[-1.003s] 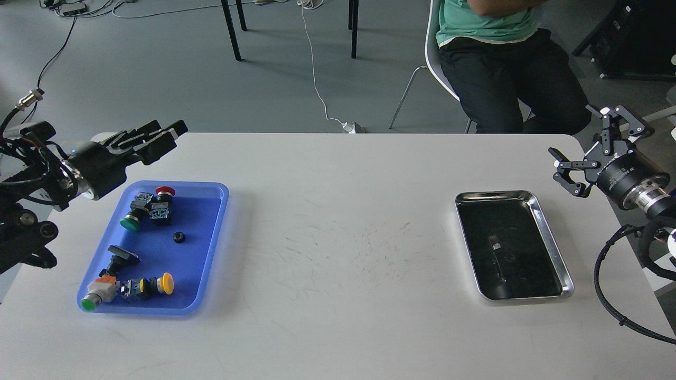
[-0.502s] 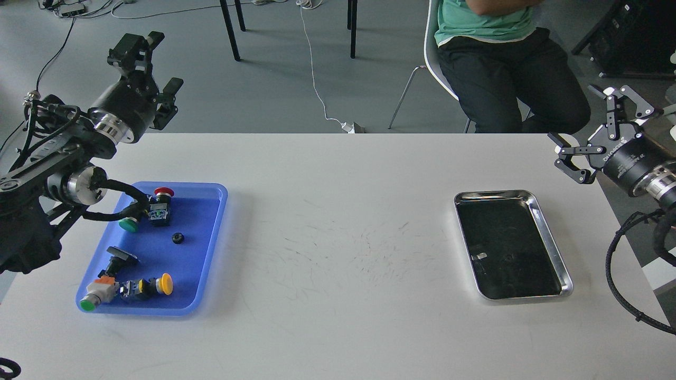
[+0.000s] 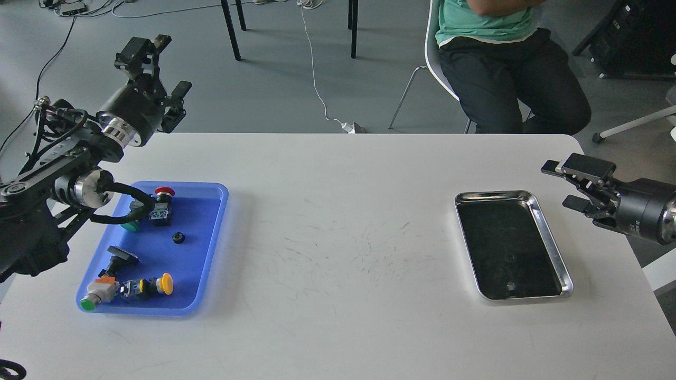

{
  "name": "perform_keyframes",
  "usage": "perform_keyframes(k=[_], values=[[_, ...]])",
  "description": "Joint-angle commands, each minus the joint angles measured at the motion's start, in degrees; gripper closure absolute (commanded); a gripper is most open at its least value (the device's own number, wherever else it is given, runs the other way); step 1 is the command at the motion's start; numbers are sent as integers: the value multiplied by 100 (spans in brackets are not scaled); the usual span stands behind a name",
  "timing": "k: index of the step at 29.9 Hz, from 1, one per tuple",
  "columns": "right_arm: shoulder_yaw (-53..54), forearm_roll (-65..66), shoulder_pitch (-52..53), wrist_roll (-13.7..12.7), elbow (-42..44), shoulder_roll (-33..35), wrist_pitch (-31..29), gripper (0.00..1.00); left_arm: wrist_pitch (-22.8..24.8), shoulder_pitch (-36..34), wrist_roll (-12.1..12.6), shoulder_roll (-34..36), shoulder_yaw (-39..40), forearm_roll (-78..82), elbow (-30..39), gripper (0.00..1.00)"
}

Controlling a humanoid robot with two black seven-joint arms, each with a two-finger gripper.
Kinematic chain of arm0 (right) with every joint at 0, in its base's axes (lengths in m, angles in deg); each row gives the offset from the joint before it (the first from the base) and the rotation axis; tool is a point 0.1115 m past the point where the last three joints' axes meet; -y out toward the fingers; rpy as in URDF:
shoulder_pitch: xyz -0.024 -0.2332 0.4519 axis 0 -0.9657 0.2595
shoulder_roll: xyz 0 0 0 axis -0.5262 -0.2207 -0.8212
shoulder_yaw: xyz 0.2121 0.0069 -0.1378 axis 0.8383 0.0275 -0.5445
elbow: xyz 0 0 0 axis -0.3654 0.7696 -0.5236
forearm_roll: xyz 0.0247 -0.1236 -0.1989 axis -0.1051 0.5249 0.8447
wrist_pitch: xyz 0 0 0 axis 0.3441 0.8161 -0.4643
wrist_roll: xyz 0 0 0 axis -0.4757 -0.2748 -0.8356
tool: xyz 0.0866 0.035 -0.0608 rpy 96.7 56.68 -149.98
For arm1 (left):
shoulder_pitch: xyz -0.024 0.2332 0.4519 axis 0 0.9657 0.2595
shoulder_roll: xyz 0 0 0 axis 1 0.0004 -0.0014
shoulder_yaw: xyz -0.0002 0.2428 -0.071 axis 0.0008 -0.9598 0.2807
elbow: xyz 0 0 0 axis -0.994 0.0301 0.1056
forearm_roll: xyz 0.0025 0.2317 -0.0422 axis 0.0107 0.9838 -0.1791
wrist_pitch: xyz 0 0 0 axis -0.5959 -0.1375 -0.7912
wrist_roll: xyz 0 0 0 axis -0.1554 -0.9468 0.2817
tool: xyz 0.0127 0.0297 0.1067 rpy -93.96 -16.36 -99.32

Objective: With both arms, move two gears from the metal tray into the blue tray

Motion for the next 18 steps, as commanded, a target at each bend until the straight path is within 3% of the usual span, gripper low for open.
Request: perform_keyframes(k=[1,6,12,18], values=[[-385,1614,1,-2,-75,-13,-8,1,-15,10,-6,0,-9,2,0,2],[-999,2707,325,-2,-75,-74,-183,1,-32,10,-24,0,9,2,0,2],[-2177,2761,1204,-2,12,-346,-237,1,-41,10,-41,0,9,-7,0,2],[-2592,2761,1434,-2,434,-733,-219,2,-41,10,-59,44,9,-7,44,2]])
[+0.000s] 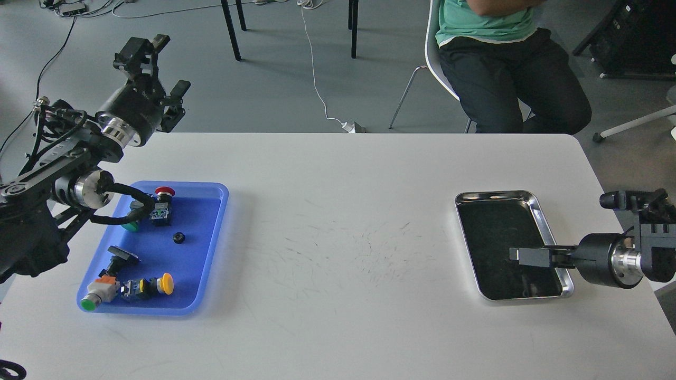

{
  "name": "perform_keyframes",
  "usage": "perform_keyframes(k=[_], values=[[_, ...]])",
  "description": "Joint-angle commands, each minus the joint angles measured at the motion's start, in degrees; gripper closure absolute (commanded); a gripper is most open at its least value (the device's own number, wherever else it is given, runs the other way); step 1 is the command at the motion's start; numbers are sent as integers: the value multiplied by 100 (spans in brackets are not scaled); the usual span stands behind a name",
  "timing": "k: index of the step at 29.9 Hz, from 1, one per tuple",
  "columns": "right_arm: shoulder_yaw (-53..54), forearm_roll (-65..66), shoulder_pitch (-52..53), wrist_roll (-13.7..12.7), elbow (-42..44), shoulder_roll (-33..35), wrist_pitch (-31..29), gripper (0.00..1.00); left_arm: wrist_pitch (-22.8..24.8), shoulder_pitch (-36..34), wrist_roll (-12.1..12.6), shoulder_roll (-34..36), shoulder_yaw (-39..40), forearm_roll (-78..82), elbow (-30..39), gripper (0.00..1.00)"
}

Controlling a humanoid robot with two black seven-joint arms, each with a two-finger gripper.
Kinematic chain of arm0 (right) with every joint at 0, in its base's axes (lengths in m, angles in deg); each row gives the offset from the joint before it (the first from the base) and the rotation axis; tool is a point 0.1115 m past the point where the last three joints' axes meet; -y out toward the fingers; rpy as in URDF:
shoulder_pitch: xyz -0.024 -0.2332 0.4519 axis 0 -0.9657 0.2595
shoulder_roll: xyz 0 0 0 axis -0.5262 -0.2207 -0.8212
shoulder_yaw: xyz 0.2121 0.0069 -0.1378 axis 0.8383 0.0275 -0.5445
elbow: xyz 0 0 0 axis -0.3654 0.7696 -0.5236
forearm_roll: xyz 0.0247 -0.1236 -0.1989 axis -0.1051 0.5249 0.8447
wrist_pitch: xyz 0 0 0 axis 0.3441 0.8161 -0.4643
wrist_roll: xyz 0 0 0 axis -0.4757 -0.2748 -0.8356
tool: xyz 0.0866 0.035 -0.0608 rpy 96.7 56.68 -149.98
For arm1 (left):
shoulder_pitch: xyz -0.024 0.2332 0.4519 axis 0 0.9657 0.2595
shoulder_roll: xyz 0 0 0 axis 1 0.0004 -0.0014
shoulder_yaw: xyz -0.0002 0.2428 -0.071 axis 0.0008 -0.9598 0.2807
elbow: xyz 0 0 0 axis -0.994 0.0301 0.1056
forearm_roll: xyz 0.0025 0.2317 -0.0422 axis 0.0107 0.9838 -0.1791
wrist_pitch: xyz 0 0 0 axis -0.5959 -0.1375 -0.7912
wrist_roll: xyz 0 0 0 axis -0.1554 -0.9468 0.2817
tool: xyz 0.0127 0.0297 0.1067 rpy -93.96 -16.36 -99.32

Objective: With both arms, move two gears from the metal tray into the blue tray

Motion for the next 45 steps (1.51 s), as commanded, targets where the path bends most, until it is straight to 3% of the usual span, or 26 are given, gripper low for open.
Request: perform_keyframes(k=[1,13,19,25,38,41,45], values=[[-115,7,45,-1,239,-210,7,2,1,0,-3,45,0,-3,22,2],[-800,-11,555,-9,661,-746,-2,7,10,0,-3,80,0,-3,40,2],[-1274,-46,1012,-18,687,-799,-107,14,10,0,-3,72,8,-3,49,2],[-1688,-55,1381,-27,722,-799,-336,15,10,-9,-11,89,8,-3,49,2],[-1794,-64,1443,-150,1302,-1353,-336,24,10,0,-91,98,8,-21,57,2],[-1829,-64,1460,-150,1303,-1379,-345,32,10,0,-91,107,8,-21,49,2],[-1969,-64,1592,-141,1303,-1379,-345,53,10,0,-91,98,8,-21,49,2]])
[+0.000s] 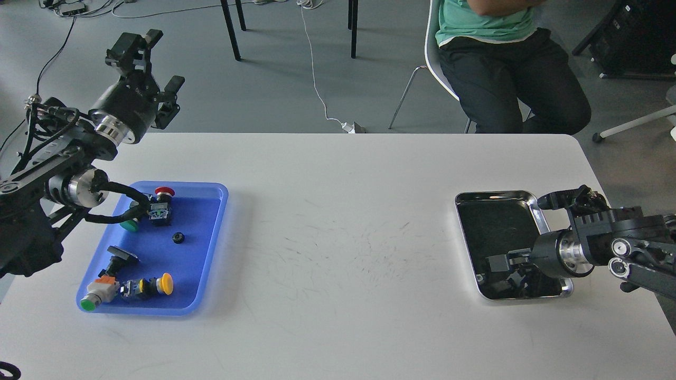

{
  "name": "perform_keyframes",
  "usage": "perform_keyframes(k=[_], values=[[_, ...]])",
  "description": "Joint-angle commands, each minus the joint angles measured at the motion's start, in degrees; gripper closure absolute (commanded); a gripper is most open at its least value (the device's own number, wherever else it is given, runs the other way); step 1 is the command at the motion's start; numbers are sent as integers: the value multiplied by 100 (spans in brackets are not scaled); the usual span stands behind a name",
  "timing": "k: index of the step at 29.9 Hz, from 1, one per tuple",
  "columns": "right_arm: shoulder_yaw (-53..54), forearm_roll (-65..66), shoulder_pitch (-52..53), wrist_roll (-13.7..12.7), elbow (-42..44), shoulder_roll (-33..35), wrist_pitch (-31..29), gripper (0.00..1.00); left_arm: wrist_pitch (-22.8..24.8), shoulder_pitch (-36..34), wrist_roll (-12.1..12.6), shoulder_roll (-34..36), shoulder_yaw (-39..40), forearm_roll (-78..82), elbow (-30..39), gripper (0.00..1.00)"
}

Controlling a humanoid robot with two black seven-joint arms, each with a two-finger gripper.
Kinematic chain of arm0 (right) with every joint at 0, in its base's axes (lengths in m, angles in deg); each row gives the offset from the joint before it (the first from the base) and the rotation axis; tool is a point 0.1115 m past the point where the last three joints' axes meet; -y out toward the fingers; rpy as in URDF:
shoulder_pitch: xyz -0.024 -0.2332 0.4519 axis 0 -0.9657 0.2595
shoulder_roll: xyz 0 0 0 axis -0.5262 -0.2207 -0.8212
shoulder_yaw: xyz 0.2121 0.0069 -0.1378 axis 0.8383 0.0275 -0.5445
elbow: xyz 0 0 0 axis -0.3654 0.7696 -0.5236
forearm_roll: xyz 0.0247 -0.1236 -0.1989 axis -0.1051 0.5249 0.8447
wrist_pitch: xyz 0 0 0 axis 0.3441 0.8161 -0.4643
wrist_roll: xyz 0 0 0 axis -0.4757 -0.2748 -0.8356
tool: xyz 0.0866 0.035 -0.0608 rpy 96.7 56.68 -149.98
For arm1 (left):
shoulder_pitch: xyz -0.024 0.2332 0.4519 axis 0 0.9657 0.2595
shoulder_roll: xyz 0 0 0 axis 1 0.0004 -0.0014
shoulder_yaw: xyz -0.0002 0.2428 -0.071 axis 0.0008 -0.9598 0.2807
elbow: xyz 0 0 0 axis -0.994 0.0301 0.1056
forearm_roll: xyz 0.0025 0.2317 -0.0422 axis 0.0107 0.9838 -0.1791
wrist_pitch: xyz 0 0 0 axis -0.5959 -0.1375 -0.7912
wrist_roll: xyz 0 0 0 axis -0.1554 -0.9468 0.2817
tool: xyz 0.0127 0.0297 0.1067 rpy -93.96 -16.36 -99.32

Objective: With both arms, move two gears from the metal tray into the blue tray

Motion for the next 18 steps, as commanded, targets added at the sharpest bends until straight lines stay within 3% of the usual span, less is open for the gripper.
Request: perform_keyframes(k=[1,3,7,13,18], values=[[-132,0,111,3,0,-3,-6,58,-3,0,0,-7,-1,0,-2,2],[-176,0,173,3,0,-12,-6,63,-3,0,0,-7,-1,0,-2,2],[-176,-18,217,3,-9,-12,-50,84,-3,0,0,-7,-1,0,-2,2],[-176,-132,313,3,-17,-12,-85,98,-3,-9,0,2,-1,0,-2,2],[-176,-220,533,12,-61,14,-111,98,-3,-9,0,2,8,0,-2,2]])
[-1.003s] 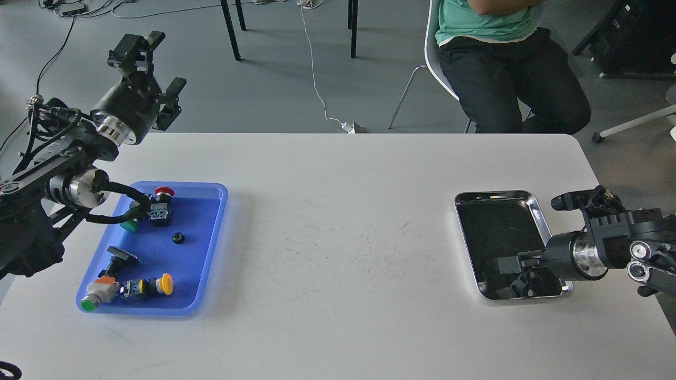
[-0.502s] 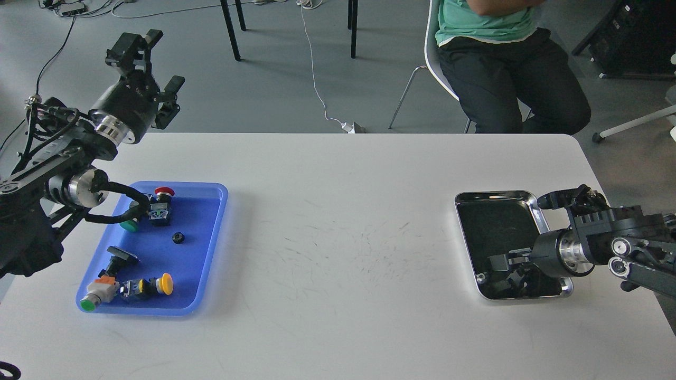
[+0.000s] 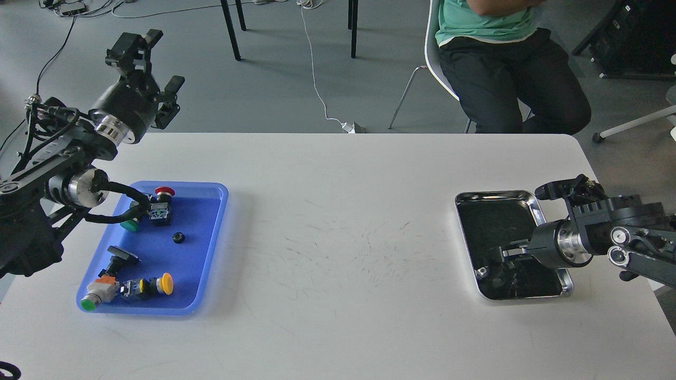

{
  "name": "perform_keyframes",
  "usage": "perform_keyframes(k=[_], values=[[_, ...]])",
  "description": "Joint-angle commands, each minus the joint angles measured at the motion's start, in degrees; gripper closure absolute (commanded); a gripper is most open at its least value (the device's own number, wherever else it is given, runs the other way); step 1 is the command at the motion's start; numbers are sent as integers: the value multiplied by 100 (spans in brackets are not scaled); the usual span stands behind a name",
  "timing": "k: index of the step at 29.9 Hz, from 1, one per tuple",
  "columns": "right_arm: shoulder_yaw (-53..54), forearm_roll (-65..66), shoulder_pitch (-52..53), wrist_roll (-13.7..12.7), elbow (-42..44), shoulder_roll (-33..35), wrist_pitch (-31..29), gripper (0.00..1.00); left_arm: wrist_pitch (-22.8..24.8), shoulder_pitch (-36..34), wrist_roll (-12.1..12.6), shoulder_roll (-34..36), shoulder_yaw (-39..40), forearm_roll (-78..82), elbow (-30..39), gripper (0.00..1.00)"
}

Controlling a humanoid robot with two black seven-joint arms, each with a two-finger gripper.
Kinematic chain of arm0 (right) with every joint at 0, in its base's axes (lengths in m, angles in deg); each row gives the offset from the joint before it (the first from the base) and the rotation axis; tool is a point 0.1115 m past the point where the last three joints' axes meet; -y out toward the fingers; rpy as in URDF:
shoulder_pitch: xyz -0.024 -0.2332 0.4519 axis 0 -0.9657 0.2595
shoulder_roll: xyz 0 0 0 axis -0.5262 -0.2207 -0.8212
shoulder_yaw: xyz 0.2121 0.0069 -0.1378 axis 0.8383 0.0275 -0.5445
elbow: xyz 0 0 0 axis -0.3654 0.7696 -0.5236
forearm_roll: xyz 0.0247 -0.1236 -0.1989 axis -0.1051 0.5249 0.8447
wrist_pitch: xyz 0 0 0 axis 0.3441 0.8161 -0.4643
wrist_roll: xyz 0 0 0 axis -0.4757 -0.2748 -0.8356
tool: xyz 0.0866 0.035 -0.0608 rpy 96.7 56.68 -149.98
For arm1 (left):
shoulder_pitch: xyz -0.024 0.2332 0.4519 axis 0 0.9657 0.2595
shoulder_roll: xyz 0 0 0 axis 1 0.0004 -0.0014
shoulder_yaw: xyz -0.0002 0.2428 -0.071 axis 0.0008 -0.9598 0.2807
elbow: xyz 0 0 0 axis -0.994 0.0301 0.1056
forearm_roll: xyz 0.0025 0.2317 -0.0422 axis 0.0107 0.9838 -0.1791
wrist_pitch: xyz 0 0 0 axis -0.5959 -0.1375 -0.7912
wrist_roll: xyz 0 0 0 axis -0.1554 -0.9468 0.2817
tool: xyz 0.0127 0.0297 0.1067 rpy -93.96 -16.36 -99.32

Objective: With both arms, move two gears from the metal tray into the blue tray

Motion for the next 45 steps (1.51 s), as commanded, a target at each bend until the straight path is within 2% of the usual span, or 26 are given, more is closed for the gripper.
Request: perform_keyframes(k=[1,8,11,14,17,21,34,37,41,45], values=[[4,-41,179,5,-49,29,-35,98,0,-1,0,2,8,0,0,2],[4,-734,802,14,-549,196,-123,98,0,-1,0,-6,0,0,0,2],[21,-1549,1014,66,-980,161,-97,98,0,-1,0,-6,8,0,0,2],[39,-2377,1128,75,-1166,-127,-18,98,0,-10,0,-6,8,0,0,2],[4,-2721,1146,93,-1087,-716,411,98,-9,-10,0,-15,8,0,0,2],[-23,-2766,1102,163,-666,-1629,869,98,-9,-10,0,-24,8,0,0,2],[-497,-2766,733,146,1294,-4100,1116,98,-35,-36,0,-50,17,-17,0,2],[-506,-2766,645,119,1654,-4478,1124,98,-35,-36,0,-42,26,-26,0,2],[-506,-2766,627,102,1971,-4506,1133,97,-26,-28,0,-42,87,-26,0,2],[-506,-2766,549,102,2235,-4506,1151,86,-26,-28,0,-50,87,-17,0,2]])
